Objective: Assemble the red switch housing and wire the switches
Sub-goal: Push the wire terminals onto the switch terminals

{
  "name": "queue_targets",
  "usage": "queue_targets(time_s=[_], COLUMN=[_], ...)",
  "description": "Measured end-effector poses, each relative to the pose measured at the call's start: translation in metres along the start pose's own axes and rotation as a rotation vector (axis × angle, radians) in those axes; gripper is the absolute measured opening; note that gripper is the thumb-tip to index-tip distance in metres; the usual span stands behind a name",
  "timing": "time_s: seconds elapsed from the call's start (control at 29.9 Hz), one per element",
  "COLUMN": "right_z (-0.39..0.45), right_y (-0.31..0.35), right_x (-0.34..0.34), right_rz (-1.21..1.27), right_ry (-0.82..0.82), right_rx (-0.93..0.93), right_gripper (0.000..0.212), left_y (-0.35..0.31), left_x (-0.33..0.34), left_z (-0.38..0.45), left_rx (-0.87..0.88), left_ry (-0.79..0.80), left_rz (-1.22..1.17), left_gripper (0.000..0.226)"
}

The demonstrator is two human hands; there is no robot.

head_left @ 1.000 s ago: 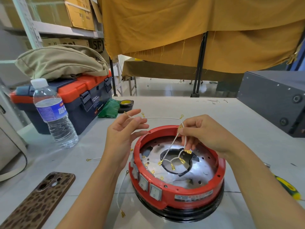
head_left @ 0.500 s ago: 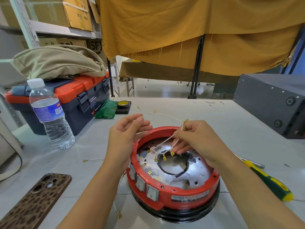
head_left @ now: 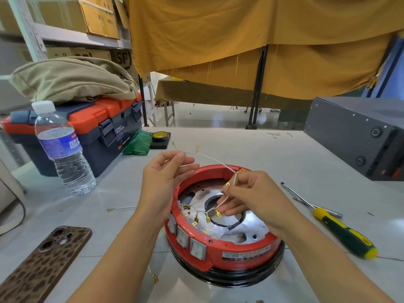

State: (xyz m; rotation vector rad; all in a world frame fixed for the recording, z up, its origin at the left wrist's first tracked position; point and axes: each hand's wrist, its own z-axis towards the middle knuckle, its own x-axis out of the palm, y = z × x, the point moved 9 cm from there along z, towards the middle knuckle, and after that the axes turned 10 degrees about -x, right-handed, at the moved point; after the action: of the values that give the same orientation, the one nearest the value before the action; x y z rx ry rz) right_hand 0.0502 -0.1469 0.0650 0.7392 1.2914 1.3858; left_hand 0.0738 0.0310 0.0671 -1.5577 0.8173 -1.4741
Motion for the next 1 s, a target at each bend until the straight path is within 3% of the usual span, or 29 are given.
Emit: queue_targets(time_s=[0.37,0.53,0.64,0.74,0.87,1.0], right_z=[-0.008,-0.013,-0.014,-0.007,0.003,0.01], right_y=[-0.002,0.002,0.009,0.014,0.018,0.013], right_x=[0.006,0.007,-0.002,-0.02,-0.026,-0.019], right_rz=[-0.031,-0.029,-0.071,-0.116,-0.164,-0.261], right_ry=[0.073,0.214,0.227,0.123,0.046,0.074], right_rx=[0.044,0.087,0.082,0.057,0.004,0.0], right_gripper=[0.013,0.011,0.022,0.036,0.017,0.008], left_y=[-0.003,-0.001,-0.003,-0.002,0.001,0.002], left_x=[0.002,0.006,0.01,0.015,0.026,0.039], left_z=[0.001,0.002,0.0,-0.002,-0.004,-0.005], left_rx=[0.029,0.014,0.034,0.036,0.011,-0.013], left_ry=[0.028,0.065,0.078,0.091,0.14,0.195], left_rz=[-0.016,0.02,0.075,0.152,0.267,0.349], left_gripper=[0.007,0.007,0.008,0.009,0.009,0.007])
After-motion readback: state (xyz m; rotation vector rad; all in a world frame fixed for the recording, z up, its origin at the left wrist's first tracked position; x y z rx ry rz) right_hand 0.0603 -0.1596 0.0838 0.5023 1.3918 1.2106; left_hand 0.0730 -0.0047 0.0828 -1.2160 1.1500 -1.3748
